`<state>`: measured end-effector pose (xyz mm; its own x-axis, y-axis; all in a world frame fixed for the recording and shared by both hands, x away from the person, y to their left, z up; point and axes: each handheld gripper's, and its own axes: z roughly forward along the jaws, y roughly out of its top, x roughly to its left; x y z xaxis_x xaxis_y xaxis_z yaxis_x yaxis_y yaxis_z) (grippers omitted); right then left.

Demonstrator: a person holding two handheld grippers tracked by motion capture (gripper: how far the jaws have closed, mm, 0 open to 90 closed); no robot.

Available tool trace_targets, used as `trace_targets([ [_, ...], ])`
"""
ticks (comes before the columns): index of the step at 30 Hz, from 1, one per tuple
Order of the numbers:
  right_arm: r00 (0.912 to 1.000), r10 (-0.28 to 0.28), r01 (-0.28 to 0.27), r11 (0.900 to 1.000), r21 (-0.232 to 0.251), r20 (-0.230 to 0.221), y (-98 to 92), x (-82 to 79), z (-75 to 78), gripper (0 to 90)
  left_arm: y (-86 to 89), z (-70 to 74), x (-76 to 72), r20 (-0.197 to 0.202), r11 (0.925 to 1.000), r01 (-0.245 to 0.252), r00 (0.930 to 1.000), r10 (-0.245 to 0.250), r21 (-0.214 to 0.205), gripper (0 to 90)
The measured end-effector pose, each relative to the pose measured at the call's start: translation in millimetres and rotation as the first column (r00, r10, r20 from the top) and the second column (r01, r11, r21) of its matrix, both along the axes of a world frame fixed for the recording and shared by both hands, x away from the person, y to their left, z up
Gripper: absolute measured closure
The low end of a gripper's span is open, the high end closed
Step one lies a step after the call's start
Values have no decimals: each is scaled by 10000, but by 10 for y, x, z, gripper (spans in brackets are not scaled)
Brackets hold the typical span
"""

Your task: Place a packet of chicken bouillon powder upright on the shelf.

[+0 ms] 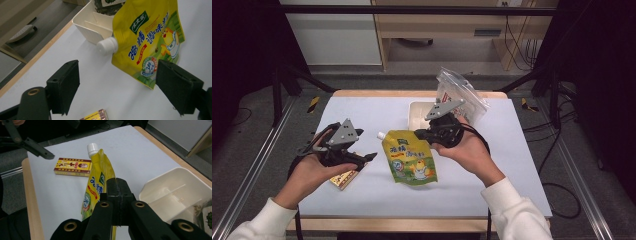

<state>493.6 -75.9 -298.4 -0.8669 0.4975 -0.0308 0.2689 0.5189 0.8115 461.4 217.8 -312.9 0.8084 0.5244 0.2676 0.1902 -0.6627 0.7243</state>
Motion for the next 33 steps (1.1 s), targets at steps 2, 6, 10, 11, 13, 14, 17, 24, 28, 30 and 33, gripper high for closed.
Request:
trace_targets([
  [2, 9998, 180, -180, 9998, -59, 32, 39, -31, 24, 900, -23, 23, 15, 20, 9997, 149, 9999, -150, 193, 224],
  [6, 9985, 511, -509, 9986, -104, 203, 112, -75, 52, 900, -41, 36, 46, 15, 9991, 353, 9994, -353, 225, 255],
  [10, 9967, 768, -766, 9970, -103, 256, 158, -114, 71, 900, -62, 18, 78, -57, 9985, 451, 9990, -450, 310, 271],
  [11, 9964, 805, -803, 9967, -100, 263, 166, -122, 74, 900, -70, 13, 85, -87, 9983, 495, 9987, -492, 307, 275],
  [13, 9960, 846, -844, 9964, -75, 285, 182, -139, 79, 900, -94, 3, 95, -143, 9979, 578, 9982, -574, 296, 289],
  [14, 9952, 932, -931, 9956, -68, 309, 188, -146, 81, 900, -109, 1, 100, -158, 9975, 639, 9979, -634, 304, 293],
  [17, 9932, 1114, -1112, 9938, -68, 326, 210, -176, 87, 900, -168, -5, 120, -191, 9960, 829, 9964, -823, 323, 318],
  [24, 9913, 1292, -1288, 9915, -164, 246, 222, -224, 107, 900, -269, -3, 202, -480, 9903, 1347, 9899, -1331, 325, 485],
  [28, 9907, 1350, -1347, 9908, -152, 185, 210, -243, 103, 900, -328, -12, 210, -675, 9851, 1657, 9844, -1624, 463, 607],
  [30, 9893, 1457, -1456, 9892, -140, 111, 200, -250, 95, 900, -333, 4, 214, -650, 9852, 1610, 9854, -1572, 590, 691],
  [33, 9887, 1498, -1498, 9883, -289, -45, 192, -260, 62, 855, -334, 32, 218, -881, 9824, 1850, 9793, -1820, 265, 760],
])
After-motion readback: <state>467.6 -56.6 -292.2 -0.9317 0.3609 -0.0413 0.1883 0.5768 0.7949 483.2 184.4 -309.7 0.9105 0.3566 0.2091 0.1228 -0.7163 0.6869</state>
